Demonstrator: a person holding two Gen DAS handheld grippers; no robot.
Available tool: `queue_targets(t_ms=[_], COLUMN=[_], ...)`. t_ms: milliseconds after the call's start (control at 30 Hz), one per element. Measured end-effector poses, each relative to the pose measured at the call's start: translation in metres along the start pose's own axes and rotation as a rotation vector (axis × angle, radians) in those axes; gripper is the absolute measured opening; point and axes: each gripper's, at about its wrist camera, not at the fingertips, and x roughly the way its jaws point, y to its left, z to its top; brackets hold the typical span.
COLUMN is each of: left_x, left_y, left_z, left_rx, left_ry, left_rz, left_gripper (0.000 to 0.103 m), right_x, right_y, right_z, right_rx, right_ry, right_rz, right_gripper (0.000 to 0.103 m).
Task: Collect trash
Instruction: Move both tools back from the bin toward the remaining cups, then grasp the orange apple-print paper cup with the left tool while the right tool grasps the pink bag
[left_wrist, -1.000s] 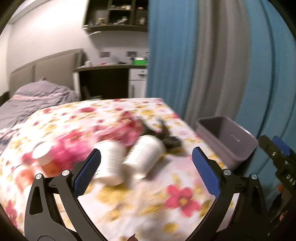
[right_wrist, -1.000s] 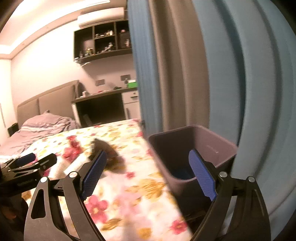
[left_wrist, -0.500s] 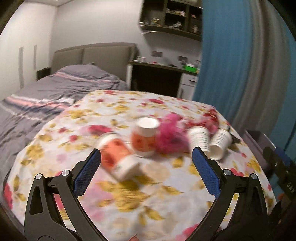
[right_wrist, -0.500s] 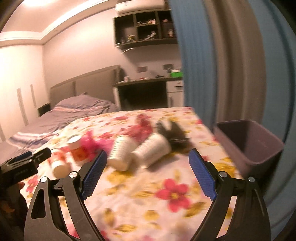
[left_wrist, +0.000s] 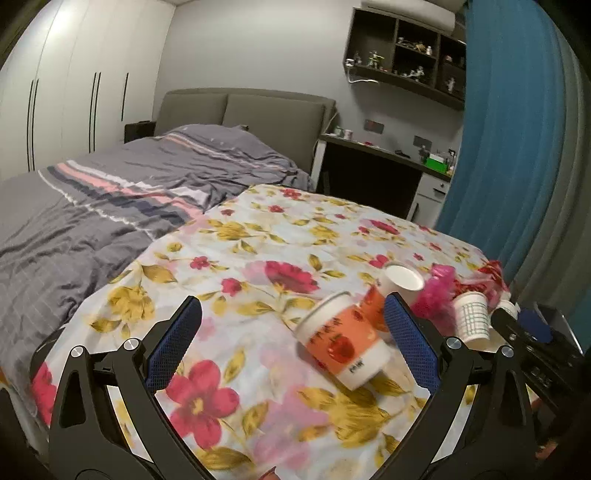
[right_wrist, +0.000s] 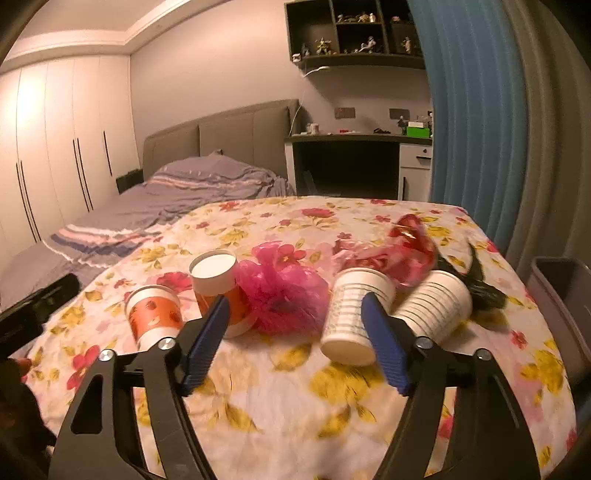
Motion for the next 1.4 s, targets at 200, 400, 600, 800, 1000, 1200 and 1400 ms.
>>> queue_targets(t_ms=[200,400,600,800,1000,1200,1400], left_x=[0.017,0.030,0.037,0.036,0.040,0.062,0.084], left_y=[0.008,0.011,0.007,-0.003,-0.025,-0.042,-0.041], left_z=[0.004,0.007,0.002,-0.005,-0.018,-0.027,-0.036], left_rx=[-0.015,-0.028,-0.019,-0.011,-0.023,-0.017,-0.067], left_ry=[0.015,0.027,0.055,0.082,0.131,0.220,0.309], left_rz=[0.000,-0.017,-0.049,-0.090,-0.143,-0.115,-0.116], left_gripper=[0.097,0.097,0.097,0.097,0.097,0.095,0.087], right_x=[0.036,0.070,0.080,0.056,0.017,-0.024,-0.064], right_y=[0.011,0.010,0.009,0.008,0.003,-0.007,-0.027], right_z=[0.016,0.023,0.018,0.020,0.030,0.035,0.029], right_rx=[-0.010,0.018,0.031,0.036,0.046,0.052,0.054], right_ry=[0.012,0.070,0.101,0.034,-0.059,-0.137,-0.185], right_rz=[0.019,0.043,0.097,0.111,0.147,0.166,0.145], right_gripper=[0.065,0.046,0.013,0.007,0.007,0.007,0.007])
